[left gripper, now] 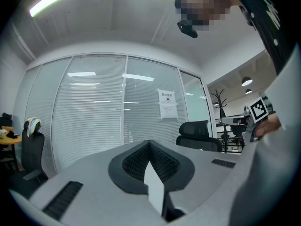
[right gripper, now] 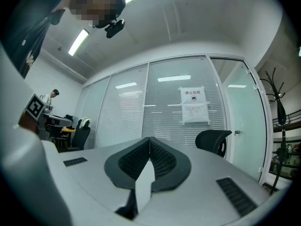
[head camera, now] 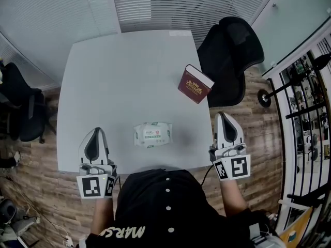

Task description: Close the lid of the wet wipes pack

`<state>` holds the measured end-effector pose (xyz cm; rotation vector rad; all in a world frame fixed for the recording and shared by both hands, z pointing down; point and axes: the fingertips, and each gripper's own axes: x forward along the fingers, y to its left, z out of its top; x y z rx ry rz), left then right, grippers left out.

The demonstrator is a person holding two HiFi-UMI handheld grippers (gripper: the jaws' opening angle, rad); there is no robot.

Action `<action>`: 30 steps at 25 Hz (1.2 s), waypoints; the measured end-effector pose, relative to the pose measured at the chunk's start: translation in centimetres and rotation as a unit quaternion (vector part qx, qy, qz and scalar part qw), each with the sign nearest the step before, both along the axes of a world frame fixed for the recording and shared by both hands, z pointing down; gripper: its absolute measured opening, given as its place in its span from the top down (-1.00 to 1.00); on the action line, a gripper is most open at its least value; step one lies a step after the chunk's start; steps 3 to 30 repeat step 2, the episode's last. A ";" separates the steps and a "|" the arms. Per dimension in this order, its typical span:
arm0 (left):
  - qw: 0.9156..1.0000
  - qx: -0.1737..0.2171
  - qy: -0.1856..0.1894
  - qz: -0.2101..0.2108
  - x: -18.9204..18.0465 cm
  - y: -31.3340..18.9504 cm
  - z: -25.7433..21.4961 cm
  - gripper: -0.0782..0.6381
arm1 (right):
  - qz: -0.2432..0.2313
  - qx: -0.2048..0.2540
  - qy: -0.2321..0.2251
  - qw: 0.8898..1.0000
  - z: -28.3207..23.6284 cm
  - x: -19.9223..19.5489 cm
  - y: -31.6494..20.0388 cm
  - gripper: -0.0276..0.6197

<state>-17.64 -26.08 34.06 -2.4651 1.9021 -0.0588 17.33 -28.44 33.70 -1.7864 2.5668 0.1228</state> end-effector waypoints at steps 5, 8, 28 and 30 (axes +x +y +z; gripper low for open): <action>1.000 0.000 0.000 0.001 0.1 0.0 0.1 0.76 | -0.002 0.000 0.005 1.000 0.1 -0.1 0.0 0.82; 1.000 0.000 0.000 0.001 0.1 0.0 0.1 0.76 | -0.002 0.000 0.005 1.000 0.1 -0.1 0.0 0.82; 1.000 0.000 0.000 0.001 0.1 0.0 0.1 0.76 | -0.002 0.000 0.005 1.000 0.1 -0.1 0.0 0.82; 1.000 0.000 0.000 0.001 0.1 0.0 0.1 0.76 | -0.002 0.000 0.005 1.000 0.1 -0.1 0.0 0.82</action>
